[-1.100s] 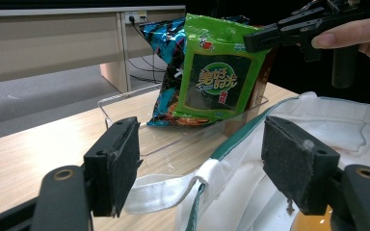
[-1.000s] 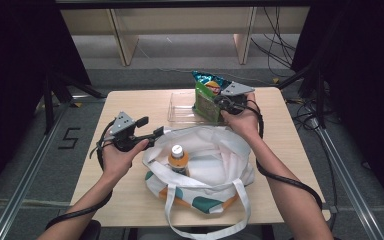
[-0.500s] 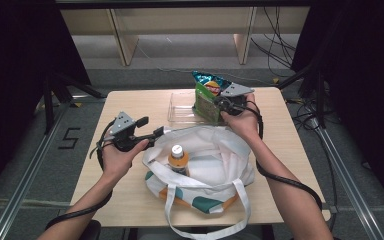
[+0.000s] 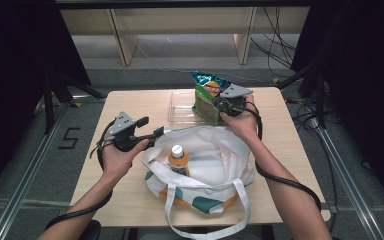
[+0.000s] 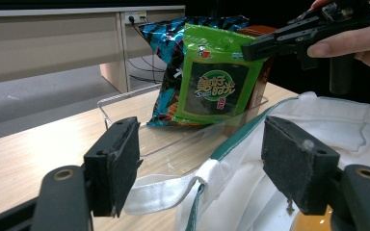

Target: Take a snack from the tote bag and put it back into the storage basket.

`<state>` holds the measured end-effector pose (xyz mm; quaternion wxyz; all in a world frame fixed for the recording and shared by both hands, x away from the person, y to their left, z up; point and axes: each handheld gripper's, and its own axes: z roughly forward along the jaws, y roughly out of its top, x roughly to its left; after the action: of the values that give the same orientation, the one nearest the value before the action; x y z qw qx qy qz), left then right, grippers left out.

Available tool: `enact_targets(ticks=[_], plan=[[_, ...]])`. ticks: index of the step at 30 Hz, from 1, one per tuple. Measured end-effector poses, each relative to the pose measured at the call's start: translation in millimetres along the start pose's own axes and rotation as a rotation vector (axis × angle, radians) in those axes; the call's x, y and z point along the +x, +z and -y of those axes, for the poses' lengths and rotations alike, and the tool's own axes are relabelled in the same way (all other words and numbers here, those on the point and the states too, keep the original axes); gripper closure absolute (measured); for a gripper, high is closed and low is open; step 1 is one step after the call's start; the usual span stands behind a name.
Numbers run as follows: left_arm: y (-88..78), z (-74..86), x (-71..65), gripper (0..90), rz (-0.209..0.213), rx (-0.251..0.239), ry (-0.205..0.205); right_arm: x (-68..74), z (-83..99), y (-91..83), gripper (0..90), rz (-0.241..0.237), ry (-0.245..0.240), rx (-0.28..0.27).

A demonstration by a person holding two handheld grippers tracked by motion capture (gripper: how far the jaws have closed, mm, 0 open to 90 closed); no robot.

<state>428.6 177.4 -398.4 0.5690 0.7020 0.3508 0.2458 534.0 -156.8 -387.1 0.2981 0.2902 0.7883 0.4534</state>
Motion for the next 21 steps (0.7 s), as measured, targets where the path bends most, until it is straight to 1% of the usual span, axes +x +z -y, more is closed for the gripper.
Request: enact_targets(ticks=[1, 3, 4, 5, 6, 8, 9, 12, 16, 19, 20, 21], plan=[[0.0, 0.0, -0.1, 29.0, 0.000, 0.000, 0.001, -0.5, -0.1, -0.7, 90.0, -0.011, 0.002, 0.015], [0.0, 0.0, -0.1, 29.1, 0.001, 0.000, 0.001, -0.4, 0.5, -0.6, 90.0, -0.007, 0.013, 0.019], [0.0, 0.0, -0.1, 29.0, 0.001, 0.001, 0.002, -2.1, 0.8, 0.2, 90.0, -0.011, -0.013, 0.013], [0.2, 0.2, -0.1, 29.0, 0.001, 0.000, -0.001, -1.0, 1.4, 0.7, 90.0, -0.007, 0.003, 0.012], [0.3, 0.3, -0.2, 29.0, 0.001, 0.000, -0.001, -0.5, 2.0, 1.1, 90.0, 0.006, 0.006, 0.006], [0.3, 0.2, -0.2, 29.0, 0.001, 0.001, 0.001, -0.3, 2.1, 1.2, 90.0, 0.006, 0.008, 0.009], [0.4, 0.1, -0.3, 29.0, 0.001, 0.001, 0.000, 0.2, 2.0, 1.0, 90.0, 0.003, 0.019, 0.015], [0.4, 0.1, -0.3, 29.0, 0.001, 0.000, 0.000, -0.9, 2.5, 2.1, 90.0, 0.002, 0.007, 0.012], [0.5, 0.1, -0.2, 29.0, 0.001, 0.000, -0.001, -0.1, 3.4, 3.1, 90.0, 0.005, 0.010, 0.017], [0.4, -0.1, -0.2, 29.0, 0.002, -0.001, -0.001, -1.3, 4.5, 4.5, 90.0, 0.004, -0.007, 0.018], [0.3, -0.1, -0.2, 29.0, 0.001, -0.001, 0.001, -0.4, 5.1, 4.2, 90.0, 0.002, 0.012, 0.024], [0.4, -0.1, -0.2, 29.0, 0.001, -0.001, 0.000, -0.6, 5.3, 4.3, 90.0, 0.002, 0.010, 0.028]])
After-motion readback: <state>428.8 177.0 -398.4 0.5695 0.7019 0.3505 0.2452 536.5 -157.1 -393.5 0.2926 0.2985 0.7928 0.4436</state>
